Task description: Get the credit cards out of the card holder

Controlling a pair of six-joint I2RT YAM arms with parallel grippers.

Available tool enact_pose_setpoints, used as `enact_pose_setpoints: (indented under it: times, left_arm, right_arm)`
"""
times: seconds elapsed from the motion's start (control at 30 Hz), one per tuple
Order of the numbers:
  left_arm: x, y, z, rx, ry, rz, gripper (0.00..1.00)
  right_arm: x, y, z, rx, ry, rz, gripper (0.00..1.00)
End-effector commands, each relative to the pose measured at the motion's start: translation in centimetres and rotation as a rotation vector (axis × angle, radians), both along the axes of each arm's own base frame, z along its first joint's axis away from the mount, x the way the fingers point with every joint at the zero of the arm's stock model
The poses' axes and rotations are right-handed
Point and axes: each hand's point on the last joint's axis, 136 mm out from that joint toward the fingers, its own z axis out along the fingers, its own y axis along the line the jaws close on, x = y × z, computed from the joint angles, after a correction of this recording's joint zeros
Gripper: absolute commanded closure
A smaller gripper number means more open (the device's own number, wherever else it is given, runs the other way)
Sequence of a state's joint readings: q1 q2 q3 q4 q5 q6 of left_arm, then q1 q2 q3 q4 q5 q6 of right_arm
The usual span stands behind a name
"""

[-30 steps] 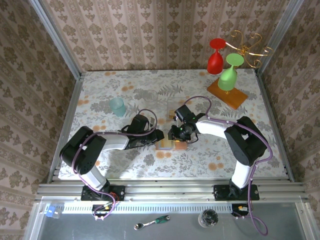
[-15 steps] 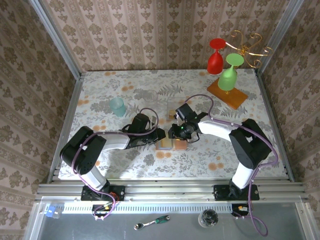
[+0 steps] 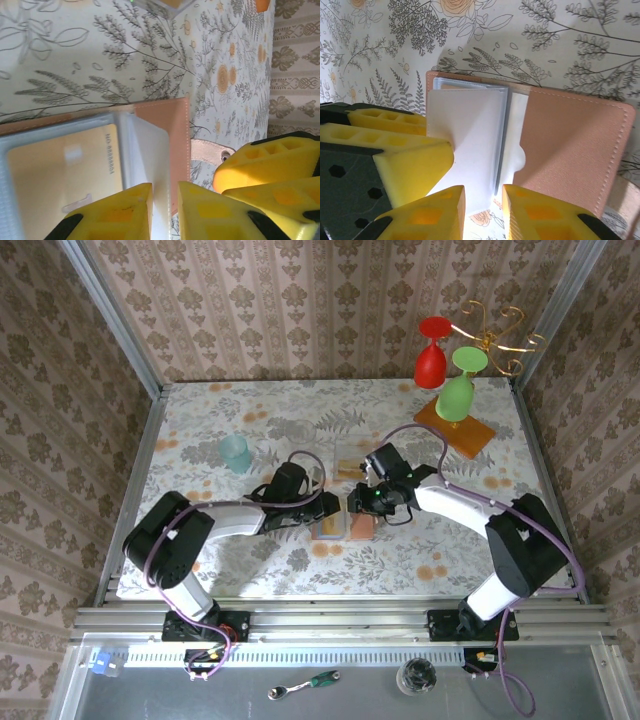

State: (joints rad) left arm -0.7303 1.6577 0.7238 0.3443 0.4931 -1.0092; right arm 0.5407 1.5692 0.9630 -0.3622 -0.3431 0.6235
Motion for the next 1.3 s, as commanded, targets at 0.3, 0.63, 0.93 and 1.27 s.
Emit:
enact_pose_setpoints:
  times: [0.3, 0.63, 0.93, 1.27]
  left_arm:
    - [-0.7, -3.8, 0.1, 0.035, 0.004, -0.026, 0.66]
    - [-0.7, -6.7, -0.2, 0.055, -0.003, -0.028, 0.63]
    - [0.5, -8.0, 0.1, 0.036, -0.008, -0.02, 0.63]
    - [1.6, -5.9, 1.6, 0.032, -0.025, -0.011, 0.63]
  right_arm:
    - [-1.1, -3.9, 2.1, -0.01, -0.05, -0.012, 0.7]
    - [-1.5, -6.1, 3.2, 0.013, -0.07, -0.003, 0.67]
    - [-1.3, -6.2, 3.8, 0.037, -0.06, 0.013, 0.66]
    - [-0.7, -5.0, 4.0, 0.106, -0.032, -0.015, 0.66]
